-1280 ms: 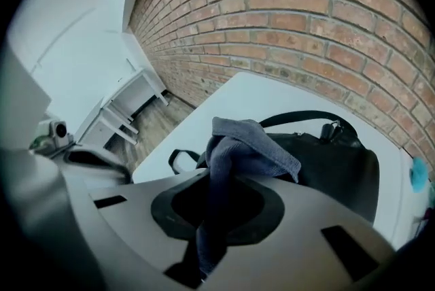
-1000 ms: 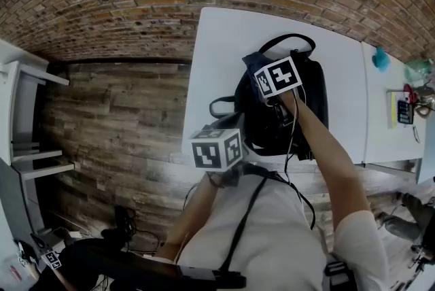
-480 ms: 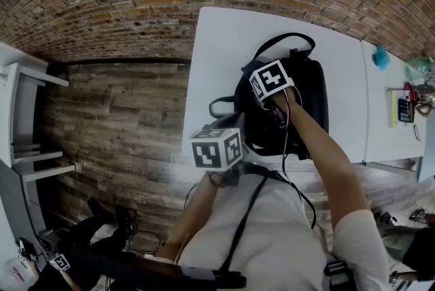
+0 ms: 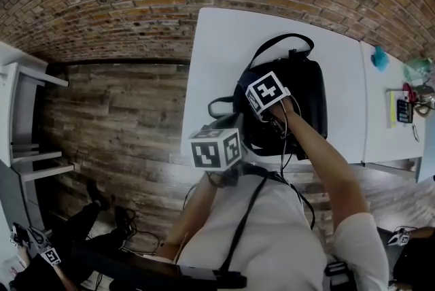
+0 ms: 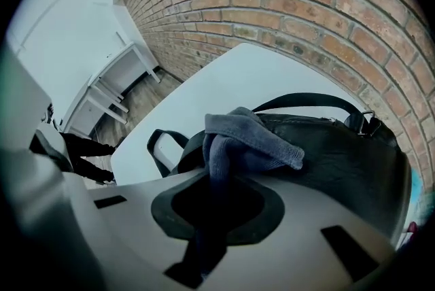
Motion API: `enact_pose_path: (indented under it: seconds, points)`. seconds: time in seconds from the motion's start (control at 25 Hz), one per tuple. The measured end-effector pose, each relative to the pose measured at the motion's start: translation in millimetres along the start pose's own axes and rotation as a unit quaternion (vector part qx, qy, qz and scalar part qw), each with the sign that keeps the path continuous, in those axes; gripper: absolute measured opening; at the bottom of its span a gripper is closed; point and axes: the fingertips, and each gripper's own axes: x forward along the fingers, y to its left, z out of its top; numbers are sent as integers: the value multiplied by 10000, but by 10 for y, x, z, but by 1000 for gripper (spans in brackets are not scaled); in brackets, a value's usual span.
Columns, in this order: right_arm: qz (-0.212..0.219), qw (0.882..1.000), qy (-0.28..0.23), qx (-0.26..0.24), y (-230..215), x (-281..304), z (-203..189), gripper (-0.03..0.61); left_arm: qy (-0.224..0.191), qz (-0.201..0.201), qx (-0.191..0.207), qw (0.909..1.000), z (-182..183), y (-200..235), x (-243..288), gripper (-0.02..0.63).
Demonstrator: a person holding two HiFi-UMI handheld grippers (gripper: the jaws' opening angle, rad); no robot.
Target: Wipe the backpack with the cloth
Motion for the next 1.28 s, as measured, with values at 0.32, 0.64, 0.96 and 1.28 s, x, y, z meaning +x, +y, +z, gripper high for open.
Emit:
enact_pose_path:
  seconds: [0.32,0.64,0.96,1.28]
  points:
    - [79,9996,197,-185,176,-52,-192,38,2,15,24,10000,-7,-8,-25,5]
    - [318,9989,291,-196,358,-114,-352,37,51,-3,50,10000,-34,5,-24,5]
    - [536,9973,362,-346,562,-150,-536,38,41,-43,91,9999,-15,-16,-6,5]
    - [827,9951,263,-477,836,-170,-649,38,60,-25,79,9999,-22,17,-23,5]
